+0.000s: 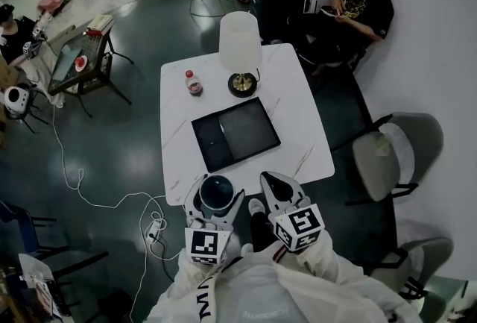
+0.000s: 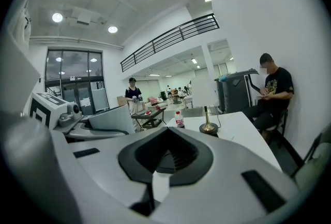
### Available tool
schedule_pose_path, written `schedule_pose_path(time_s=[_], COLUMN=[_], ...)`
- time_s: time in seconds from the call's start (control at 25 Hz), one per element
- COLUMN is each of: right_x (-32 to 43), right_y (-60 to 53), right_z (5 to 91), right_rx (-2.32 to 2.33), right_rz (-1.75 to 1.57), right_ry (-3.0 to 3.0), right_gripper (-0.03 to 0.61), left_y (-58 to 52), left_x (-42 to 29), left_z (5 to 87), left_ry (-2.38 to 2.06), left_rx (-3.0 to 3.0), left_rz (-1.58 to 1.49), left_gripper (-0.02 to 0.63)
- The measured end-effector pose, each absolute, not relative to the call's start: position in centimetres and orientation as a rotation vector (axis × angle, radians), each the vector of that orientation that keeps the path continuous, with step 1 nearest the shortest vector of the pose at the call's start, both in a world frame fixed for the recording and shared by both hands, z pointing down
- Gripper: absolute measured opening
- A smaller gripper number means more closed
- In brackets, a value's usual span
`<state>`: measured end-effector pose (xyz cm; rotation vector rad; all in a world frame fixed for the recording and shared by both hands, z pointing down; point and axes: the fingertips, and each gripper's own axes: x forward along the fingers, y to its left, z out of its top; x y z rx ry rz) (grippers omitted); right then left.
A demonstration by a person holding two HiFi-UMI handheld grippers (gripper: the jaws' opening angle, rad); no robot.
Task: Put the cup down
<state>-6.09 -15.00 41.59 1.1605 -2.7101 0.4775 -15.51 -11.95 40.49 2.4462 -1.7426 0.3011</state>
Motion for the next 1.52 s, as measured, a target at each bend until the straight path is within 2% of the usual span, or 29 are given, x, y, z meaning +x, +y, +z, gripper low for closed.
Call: schedule_pose_path(time_s=[0.8,1.52], right_x=[-6.5,-5.8], right_y=[-25.4,-30.0], right_z=[44.8,48.3], right_rx=[1.148,1.157], right_rz=[0.482,0.518], right_ry=[-2.682,-2.651], right_gripper=[0.006,0.005], left_y=[-22.5,-28.2], left_x=[-16.3,-15.1], left_z=[44.0,46.9], left_ry=[-1.738,-1.723], left_rx=[2.414,2.411], left_rz=[0.348,0.324], left_gripper=[0.402,0.402])
